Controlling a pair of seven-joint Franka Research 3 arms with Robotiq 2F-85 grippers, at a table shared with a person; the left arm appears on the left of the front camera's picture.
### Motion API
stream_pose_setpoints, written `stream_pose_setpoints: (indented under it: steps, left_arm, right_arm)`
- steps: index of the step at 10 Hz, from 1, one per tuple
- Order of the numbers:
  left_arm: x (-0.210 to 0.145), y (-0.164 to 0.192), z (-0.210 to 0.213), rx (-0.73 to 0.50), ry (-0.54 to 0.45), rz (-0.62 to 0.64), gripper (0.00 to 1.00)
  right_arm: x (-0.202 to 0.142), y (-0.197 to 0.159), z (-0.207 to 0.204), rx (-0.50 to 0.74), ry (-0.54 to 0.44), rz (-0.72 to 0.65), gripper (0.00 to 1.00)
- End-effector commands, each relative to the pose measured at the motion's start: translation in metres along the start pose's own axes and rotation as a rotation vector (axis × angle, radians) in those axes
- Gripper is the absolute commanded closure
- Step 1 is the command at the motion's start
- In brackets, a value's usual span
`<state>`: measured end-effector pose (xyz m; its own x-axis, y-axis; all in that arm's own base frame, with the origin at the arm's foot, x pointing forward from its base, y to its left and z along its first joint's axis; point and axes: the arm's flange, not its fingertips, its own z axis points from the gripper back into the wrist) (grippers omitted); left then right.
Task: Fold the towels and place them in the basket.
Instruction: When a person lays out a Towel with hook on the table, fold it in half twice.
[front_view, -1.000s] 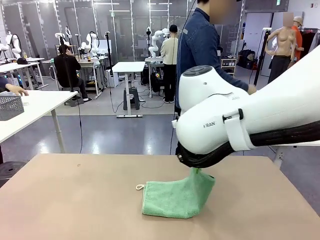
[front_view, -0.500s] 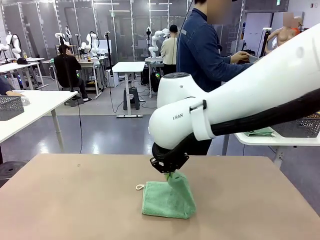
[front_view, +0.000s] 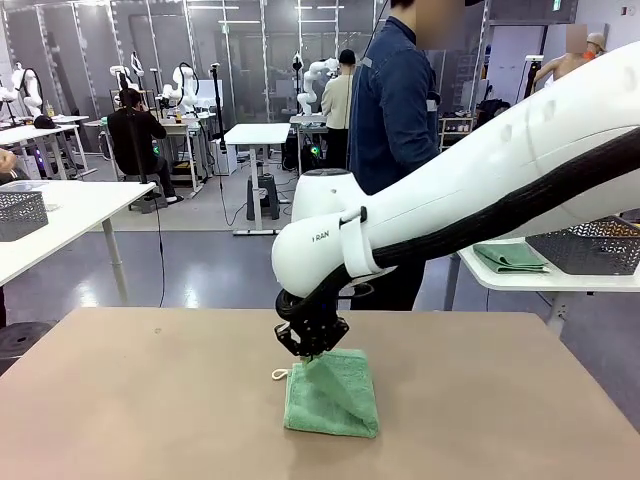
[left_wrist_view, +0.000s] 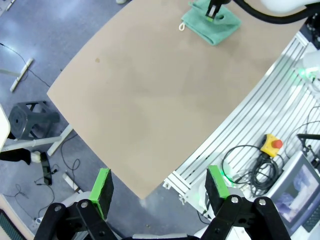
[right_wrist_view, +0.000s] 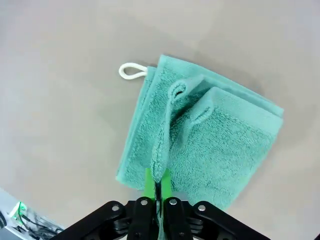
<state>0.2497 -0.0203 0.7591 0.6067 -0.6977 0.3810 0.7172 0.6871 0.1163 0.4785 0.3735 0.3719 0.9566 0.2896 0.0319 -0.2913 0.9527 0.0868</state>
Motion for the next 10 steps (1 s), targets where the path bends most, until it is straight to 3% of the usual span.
stream_pose_setpoints:
  steps: [1, 6, 8, 9, 10]
  left_arm:
    - [0.0, -0.001, 0.0, 0.0, 0.0, 0.001, 0.07]
    - [0.0, -0.001, 0.0, 0.0, 0.0, 0.001, 0.07]
    - [0.0, -0.001, 0.0, 0.0, 0.0, 0.001, 0.07]
    - [0.0, -0.001, 0.0, 0.0, 0.0, 0.001, 0.07]
    - [0.0, -0.001, 0.0, 0.0, 0.0, 0.001, 0.07]
  right_arm:
    - [0.009, 0.011, -0.004, 0.001, 0.033, -0.021, 0.73]
    - [0.005, 0.009, -0.004, 0.034, 0.02, -0.028, 0.0]
    - [0.004, 0.005, -0.003, 0.04, 0.023, -0.035, 0.0]
    - [0.005, 0.002, -0.003, 0.044, 0.024, -0.034, 0.05]
    - [0.006, -0.001, -0.004, 0.031, 0.065, -0.022, 0.0]
